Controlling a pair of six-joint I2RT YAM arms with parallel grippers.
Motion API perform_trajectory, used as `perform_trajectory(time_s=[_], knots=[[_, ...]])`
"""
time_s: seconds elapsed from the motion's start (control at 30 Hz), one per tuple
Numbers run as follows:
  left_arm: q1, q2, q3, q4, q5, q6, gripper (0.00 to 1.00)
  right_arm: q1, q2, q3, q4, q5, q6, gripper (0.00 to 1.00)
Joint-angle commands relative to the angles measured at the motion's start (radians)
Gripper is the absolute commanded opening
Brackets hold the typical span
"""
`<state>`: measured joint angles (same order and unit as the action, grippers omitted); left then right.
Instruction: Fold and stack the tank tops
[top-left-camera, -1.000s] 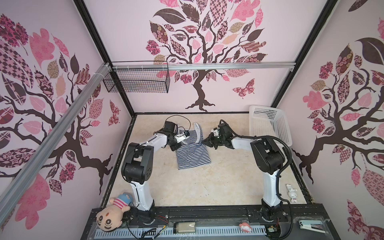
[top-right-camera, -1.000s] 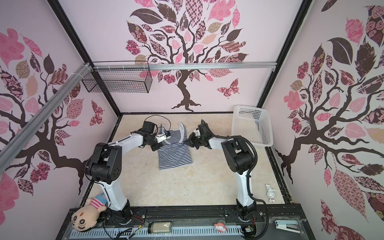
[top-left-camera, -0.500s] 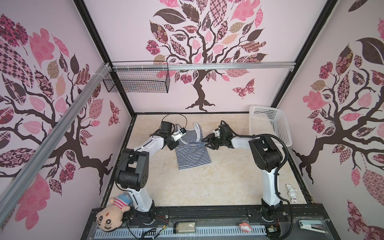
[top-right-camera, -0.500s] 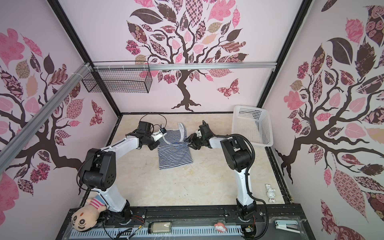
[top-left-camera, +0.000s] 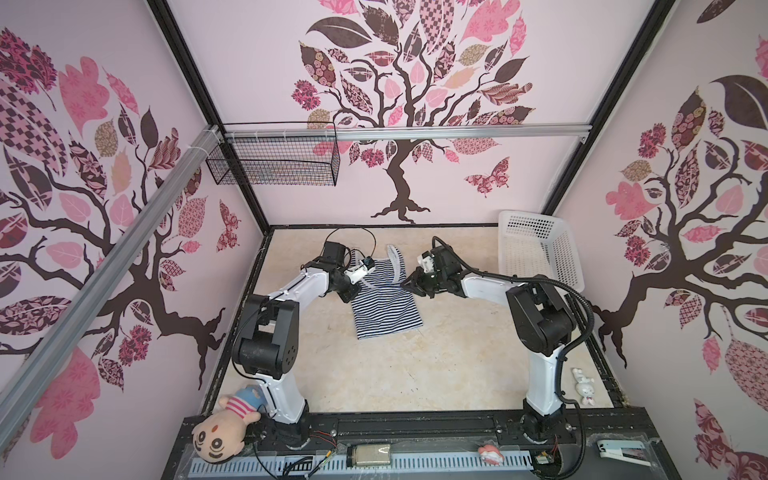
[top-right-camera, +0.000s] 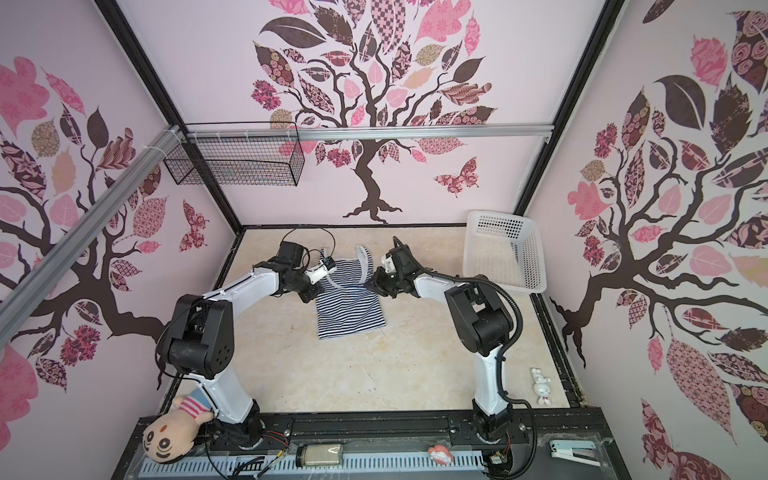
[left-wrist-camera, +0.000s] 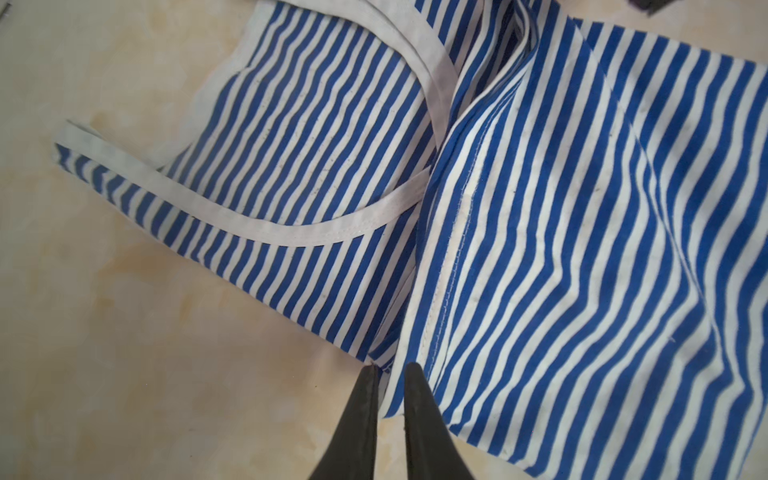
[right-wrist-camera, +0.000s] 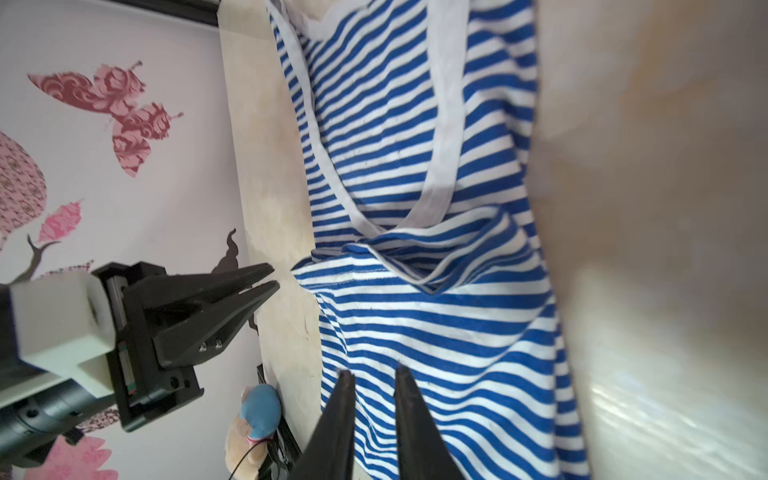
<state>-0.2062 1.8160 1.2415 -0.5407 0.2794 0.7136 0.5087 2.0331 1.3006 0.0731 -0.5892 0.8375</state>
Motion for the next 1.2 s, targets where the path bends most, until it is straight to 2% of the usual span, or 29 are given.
perform_trajectory(time_s=[0.0,0.27,0.33,0.5,0.63,0.8,0.9,1.03,1.17], knots=[[0.004,0.066,0.069,-0.062,0.017,0.002,0.16,0.017,0.068,0.043,-0.017,-0.003,-0.023,0.19],[0.004,0.211,0.185,-0.098,-0.065,-0.016,0.19,-0.033,0.122,0.032,-0.021,0.063,0.006,0.20],[0.004,0.241,0.212,-0.097,-0.100,-0.028,0.20,-0.045,0.115,0.016,-0.026,0.089,0.005,0.22],[0.004,0.286,0.255,-0.083,-0.207,-0.082,0.21,-0.042,0.074,-0.026,0.021,0.041,-0.002,0.36],[0.005,0.165,0.166,-0.023,-0.186,-0.103,0.23,-0.016,-0.051,-0.112,0.032,0.048,-0.021,0.46],[0.000,-0.037,0.064,-0.035,-0.062,-0.143,0.26,0.026,-0.195,-0.205,0.002,0.083,-0.030,0.47],[-0.039,-0.098,0.023,-0.089,-0.002,-0.125,0.26,0.030,-0.240,-0.272,0.028,0.083,-0.021,0.48],[-0.123,-0.078,-0.013,-0.139,-0.006,-0.061,0.26,0.030,-0.223,-0.312,0.027,0.067,-0.030,0.46],[-0.145,-0.021,-0.014,-0.184,-0.003,-0.038,0.25,0.030,-0.213,-0.363,0.066,0.052,-0.020,0.45]])
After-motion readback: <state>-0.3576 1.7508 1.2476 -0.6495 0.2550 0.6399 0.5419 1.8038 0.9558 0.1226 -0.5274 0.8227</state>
